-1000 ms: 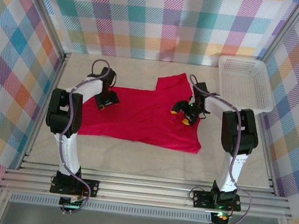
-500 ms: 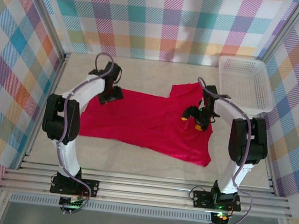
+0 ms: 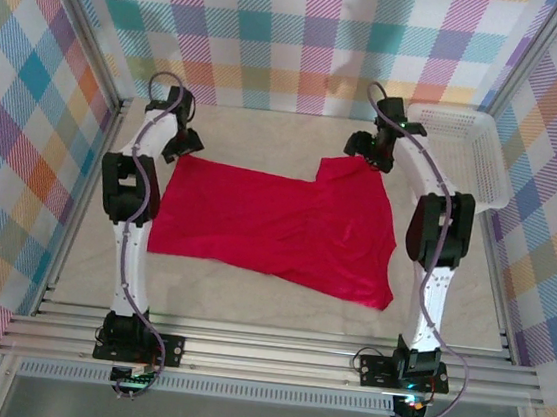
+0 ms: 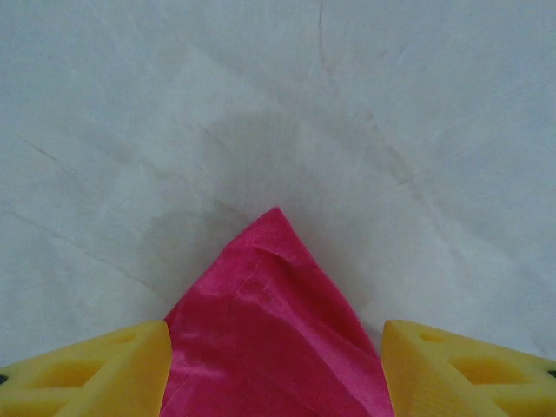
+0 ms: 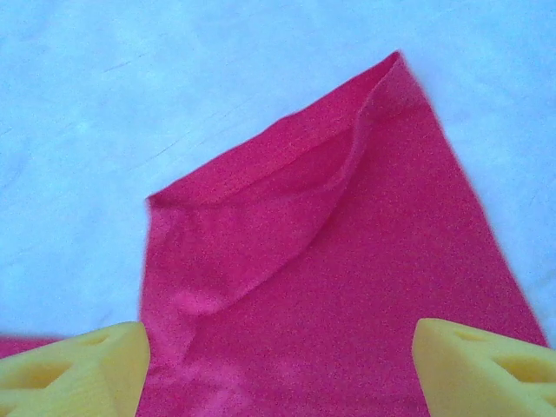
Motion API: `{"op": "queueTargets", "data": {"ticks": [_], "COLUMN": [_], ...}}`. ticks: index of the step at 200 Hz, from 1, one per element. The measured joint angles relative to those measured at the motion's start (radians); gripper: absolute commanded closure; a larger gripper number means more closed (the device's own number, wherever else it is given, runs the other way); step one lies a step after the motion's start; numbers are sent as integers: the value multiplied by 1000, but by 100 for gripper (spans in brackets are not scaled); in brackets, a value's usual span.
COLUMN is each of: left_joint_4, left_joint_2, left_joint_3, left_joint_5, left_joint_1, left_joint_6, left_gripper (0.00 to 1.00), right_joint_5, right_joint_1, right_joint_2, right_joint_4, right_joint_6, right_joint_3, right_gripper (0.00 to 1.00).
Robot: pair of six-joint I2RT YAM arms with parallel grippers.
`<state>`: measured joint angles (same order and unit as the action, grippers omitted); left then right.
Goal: Fold the inside-out t-shirt
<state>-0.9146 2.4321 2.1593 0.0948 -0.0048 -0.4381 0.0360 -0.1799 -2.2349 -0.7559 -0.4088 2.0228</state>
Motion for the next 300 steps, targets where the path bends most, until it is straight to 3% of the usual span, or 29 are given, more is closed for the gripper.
{"op": "queueTargets", "data": {"ticks": [63,99,136,166,181,202,221,231,243,252,266,300], "left_joint_4": [-14,-7,-4,0,-3,-21,-42,-55,-61,-61,-67,-76], "left_joint_2": [34,48,65,67,75,90,99,99,99,99,99,99], "left_joint_3": [28,44,69,72,88,125,167,188,208,215,217,217], "left_joint_5": [3,0,2,1,0,0,3,4,9,12,19,19], "left_joint_1": [5,8,8,8,8,8,8,8,8,8,8,9], "left_joint_6": [14,14,18,29,31,39,42,49,62,64,67,92], "left_gripper": [35,36,55,73,77,78,84,80,47,36,34,40], "right_joint_5": [72,75,22,-46,-68,-81,-83,-84,-87,-91,-101,-129], "right_joint_1": [24,31,37,37,37,37,42,42,43,43,43,43], "right_joint_2": [-310,-384,-406,-409,-409,-409,-407,-404,-394,-383,-360,-308], "right_joint_4": [-94,-98,-91,-81,-71,-61,-52,-52,-53,-53,-53,-54], "right_joint_6": [32,34,35,30,38,45,55,57,59,59,59,59], "right_joint_3": [364,454,465,465,466,467,467,467,467,467,467,473], "right_gripper": [20,24,45,81,92,100,100,100,100,100,100,100]}}
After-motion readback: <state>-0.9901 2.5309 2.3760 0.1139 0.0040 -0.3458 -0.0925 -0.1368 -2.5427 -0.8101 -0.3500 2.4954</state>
